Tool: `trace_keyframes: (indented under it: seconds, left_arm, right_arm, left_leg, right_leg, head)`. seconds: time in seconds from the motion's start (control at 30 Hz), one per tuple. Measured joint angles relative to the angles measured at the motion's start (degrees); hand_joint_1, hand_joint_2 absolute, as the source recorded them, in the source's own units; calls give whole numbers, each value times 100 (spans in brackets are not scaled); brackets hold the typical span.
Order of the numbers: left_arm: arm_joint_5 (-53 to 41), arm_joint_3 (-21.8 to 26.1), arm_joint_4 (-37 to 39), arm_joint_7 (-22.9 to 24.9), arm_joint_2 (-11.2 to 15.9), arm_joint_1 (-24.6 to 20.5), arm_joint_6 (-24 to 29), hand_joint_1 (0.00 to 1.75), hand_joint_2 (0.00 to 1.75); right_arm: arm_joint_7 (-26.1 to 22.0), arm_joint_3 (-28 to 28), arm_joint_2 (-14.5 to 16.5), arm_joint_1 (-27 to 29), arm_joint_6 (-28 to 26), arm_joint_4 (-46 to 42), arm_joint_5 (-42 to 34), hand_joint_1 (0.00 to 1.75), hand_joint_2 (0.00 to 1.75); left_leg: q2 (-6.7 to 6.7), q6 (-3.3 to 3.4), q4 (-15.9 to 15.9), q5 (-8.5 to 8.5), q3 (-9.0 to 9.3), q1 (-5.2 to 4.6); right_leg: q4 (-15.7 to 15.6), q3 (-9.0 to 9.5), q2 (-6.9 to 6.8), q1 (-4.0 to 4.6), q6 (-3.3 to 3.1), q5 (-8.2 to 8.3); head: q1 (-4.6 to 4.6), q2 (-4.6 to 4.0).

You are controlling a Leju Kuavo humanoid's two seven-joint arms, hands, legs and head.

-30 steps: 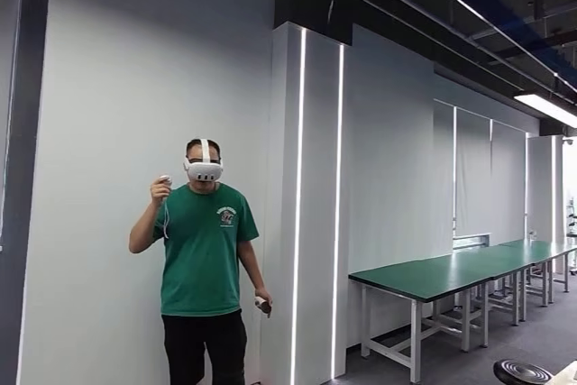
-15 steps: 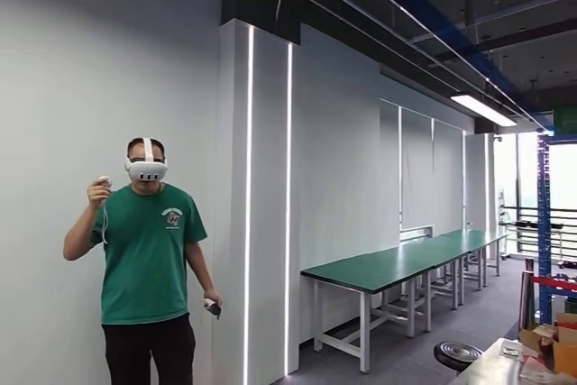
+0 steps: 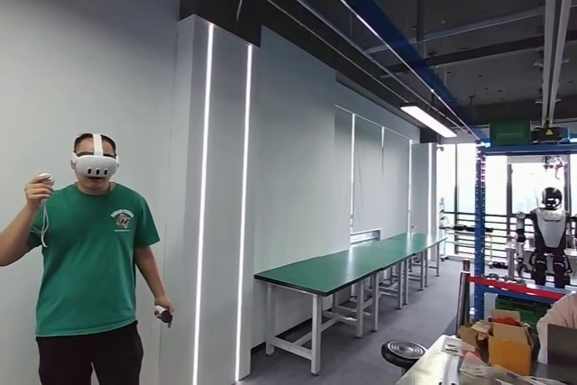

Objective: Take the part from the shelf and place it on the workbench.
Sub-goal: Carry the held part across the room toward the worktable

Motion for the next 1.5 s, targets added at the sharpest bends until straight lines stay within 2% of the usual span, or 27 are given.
trace_keyframes:
  seconds: [0.07,0.13,0.17,0.2,0.23,0.27,0.33,0.4,0.47,0.5,0.57,0.63,0.67,0.7,0.73,0.8,0.83,0.9,0.97,1.03,1.1,1.17,1.2,1.23,1.33,1.4,1.5]
  left_arm:
    - [4,-3,-1,-10,-3,9,-1,0,175]
    - [7,-3,-1,-12,-4,33,0,0,175]
    - [8,-3,-1,-14,-5,40,-1,0,175]
    - [9,-4,-1,-17,-7,40,-4,0,175]
    - [10,-4,-1,-22,-9,38,-9,0,175]
    - [12,-5,-1,-30,-12,34,-18,0,175]
    - [14,-7,-1,-45,-16,27,-38,0,175]
    - [14,-8,-1,-57,-17,16,-51,0,175]
    - [14,-10,-1,-64,-20,-2,-54,0,175]
    - [14,-11,-1,-69,-21,-9,-54,0,175]
    - [8,-13,-1,-76,-25,-13,-52,0,175]
    - [-2,-14,-1,-79,-28,15,-40,0,175]
    - [-7,-15,-1,-79,-29,32,-29,0,175]
    - [-12,-17,-1,-79,-32,46,-19,0,175]
    - [-15,-20,-1,-79,-35,53,-11,0,175]
    - [-16,-25,-1,-80,-39,51,-5,0,175]
    - [-14,-26,-1,-80,-41,48,-6,0,175]
    - [-7,-28,-1,-80,-52,44,-8,0,175]
    - [-1,-33,-1,-80,-71,26,-15,0,175]
    - [7,-39,-1,-78,-87,-8,-36,0,175]
    - [19,-40,-1,-52,-93,-15,-56,0,175]
    - [31,-39,-1,-18,-98,0,-63,0,175]
    - [38,-39,-1,-10,-101,4,-63,0,175]
    - [44,-38,-1,-8,-106,3,-63,0,175]
    - [51,-38,-1,-9,-122,-12,-63,0,175]
    - [51,-39,-1,-9,-131,-18,-63,0,175]
    - [51,-42,-1,-8,-148,-38,-65,0,175]
  right_arm:
    - [1,2,-2,2,0,-4,-2,175,175]
    - [1,4,-4,16,0,-1,-1,175,175]
    - [1,4,-5,27,-1,1,1,175,175]
    - [1,3,-6,34,-1,2,4,175,175]
    - [1,3,-6,39,-2,1,10,175,175]
    - [1,2,-6,41,-2,-2,15,175,175]
    - [2,3,-6,28,-3,-7,21,175,175]
    - [4,-1,-7,16,-6,-10,19,175,175]
    - [10,-13,-6,13,-13,-14,14,175,175]
    - [13,-20,-5,9,-16,-19,9,175,175]
    - [11,-27,-2,7,-21,-23,-4,175,175]
    - [-18,-44,-1,58,-35,-21,-20,175,175]
    - [-43,-62,-3,106,-43,-21,-33,175,175]
    - [-67,-84,-5,151,-48,-21,-47,175,175]
    - [-87,-105,-7,185,-51,-21,-62,175,175]
    - [-114,-136,-8,215,-49,-22,-86,175,175]
    - [-120,-146,-8,218,-42,-23,-92,175,175]
    - [-126,-159,-8,215,-19,-31,-97,175,175]
    - [-114,-164,-8,202,7,-37,-88,175,175]
    - [-67,-164,-8,145,33,-39,-68,175,175]
    - [-6,-160,-7,71,54,-39,-43,175,175]
    - [38,-157,-7,44,61,-28,-25,175,175]
    - [53,-158,-8,42,61,-21,-21,175,175]
    - [64,-158,-8,38,61,-16,-19,175,175]
    - [71,-158,-8,-2,63,-14,-18,175,175]
    - [72,-158,-7,-28,66,-14,-18,175,175]
    - [73,-162,-6,-37,66,-23,-18,175,175]
  left_leg:
    - [114,46,-26,-5,29,8]
    - [239,62,-28,-25,42,4]
    - [296,59,-27,-35,49,4]
    - [347,52,-27,-48,62,4]
    - [395,42,-27,-64,85,4]
    - [439,27,-29,-83,115,3]
    - [514,-19,-34,-124,168,-14]
    - [585,-79,-52,-146,202,-25]
    - [638,-141,-74,-172,247,-17]
    - [600,-160,-16,-231,237,-13]
    - [432,-171,437,-506,46,-10]
    - [302,-174,1191,-814,-335,-16]
    - [276,-176,1435,-854,-480,-17]
    - [262,-175,1482,-781,-539,-18]
    - [250,-170,1301,-600,-491,-16]
    - [108,-151,592,-175,-216,-2]
    - [18,-140,293,-57,-92,7]
    - [-91,-111,55,-39,12,-1]
    - [-23,-60,24,-39,29,-15]
    - [64,-1,-9,-26,52,-1]
    - [173,36,-29,-31,73,8]
    - [288,48,-28,-49,83,6]
    - [338,46,-27,-61,92,7]
    - [383,39,-27,-74,108,7]
    - [505,-10,-31,-133,190,-5]
    - [579,-71,-47,-166,231,-19]
    - [629,-168,-79,-211,295,-11]
  right_leg:
    - [534,-247,-275,-10,64,-295]
    - [1267,-624,-384,-45,114,-581]
    - [1459,-734,-400,-58,131,-603]
    - [1427,-733,-415,-67,139,-514]
    - [1167,-614,-442,-69,136,-332]
    - [755,-414,-506,-64,120,-111]
    - [63,-75,-676,-15,57,148]
    - [-116,-2,-716,32,-2,155]
    - [-156,9,-616,25,-65,177]
    - [-188,28,-572,12,-102,193]
    - [-237,65,-492,-16,-164,215]
    - [-238,79,-391,-8,-197,206]
    - [-236,91,-328,-2,-204,197]
    - [-231,105,-262,1,-206,186]
    - [-224,124,-194,1,-200,172]
    - [-184,151,-67,4,-165,126]
    - [-149,146,-3,7,-139,99]
    - [-112,114,101,-3,-75,75]
    - [-115,98,139,-31,-10,72]
    - [65,19,-67,-32,60,-54]
    - [686,-282,-330,-40,121,-373]
    - [1353,-638,-404,-68,159,-599]
    - [1450,-706,-417,-77,169,-567]
    - [1324,-661,-433,-81,169,-435]
    - [238,-153,-639,-40,91,103]
    - [-98,-4,-727,11,12,180]
    - [-170,22,-586,10,-94,201]
  head:
    - [-1,0]
    - [-1,0]
    - [-1,0]
    - [-1,0]
    - [-1,0]
    - [-1,0]
    - [-1,0]
    - [-1,1]
    - [-1,1]
    - [-1,1]
    - [-1,1]
    - [-1,0]
    - [-1,0]
    - [-1,0]
    - [-1,0]
    - [-1,0]
    - [-2,0]
    - [-3,0]
    - [-1,0]
    - [-1,0]
    - [-2,0]
    - [-2,0]
    - [-3,0]
    - [-3,0]
    - [-2,0]
    - [-1,1]
    - [-1,1]
